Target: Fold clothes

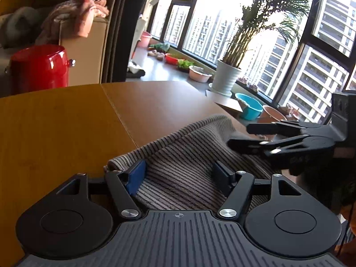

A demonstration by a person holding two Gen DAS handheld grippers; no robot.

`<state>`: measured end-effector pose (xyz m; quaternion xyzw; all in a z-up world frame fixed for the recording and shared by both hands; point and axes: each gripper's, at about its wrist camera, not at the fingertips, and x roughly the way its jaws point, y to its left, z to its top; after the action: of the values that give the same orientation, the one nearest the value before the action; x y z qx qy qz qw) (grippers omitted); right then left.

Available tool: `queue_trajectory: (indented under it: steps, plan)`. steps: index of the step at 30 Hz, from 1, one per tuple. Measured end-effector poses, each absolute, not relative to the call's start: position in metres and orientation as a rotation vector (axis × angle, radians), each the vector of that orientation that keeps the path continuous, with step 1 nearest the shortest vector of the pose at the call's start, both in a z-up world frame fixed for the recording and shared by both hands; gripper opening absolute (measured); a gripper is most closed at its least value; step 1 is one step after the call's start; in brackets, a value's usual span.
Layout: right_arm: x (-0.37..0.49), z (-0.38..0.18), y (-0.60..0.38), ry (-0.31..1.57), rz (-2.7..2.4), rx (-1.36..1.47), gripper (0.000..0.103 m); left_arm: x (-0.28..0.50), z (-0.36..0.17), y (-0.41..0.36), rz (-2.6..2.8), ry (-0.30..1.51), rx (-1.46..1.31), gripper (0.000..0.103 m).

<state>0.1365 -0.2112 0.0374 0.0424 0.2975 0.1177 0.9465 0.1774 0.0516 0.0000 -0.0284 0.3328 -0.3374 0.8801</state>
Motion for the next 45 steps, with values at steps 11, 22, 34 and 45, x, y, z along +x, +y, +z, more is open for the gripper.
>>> queue_trajectory:
  steps: [11,22,34,45]
  plan:
    - [0.077,0.054,-0.229,0.726,0.170,0.256,0.097,0.177,-0.004,0.055,-0.717,0.678,-0.097,0.080]
    - [0.113,0.013,-0.226,0.890,0.262,0.568,0.072,0.175,-0.003,0.063,-0.696,0.696,-0.154,0.080]
    - [0.196,0.023,-0.190,0.711,0.194,0.209,0.076,0.156,0.023,0.075,-0.677,0.661,-0.199,0.080]
    - [0.154,0.039,-0.190,0.670,0.222,0.171,0.084,0.191,-0.003,0.092,-0.496,0.701,-0.174,0.082]
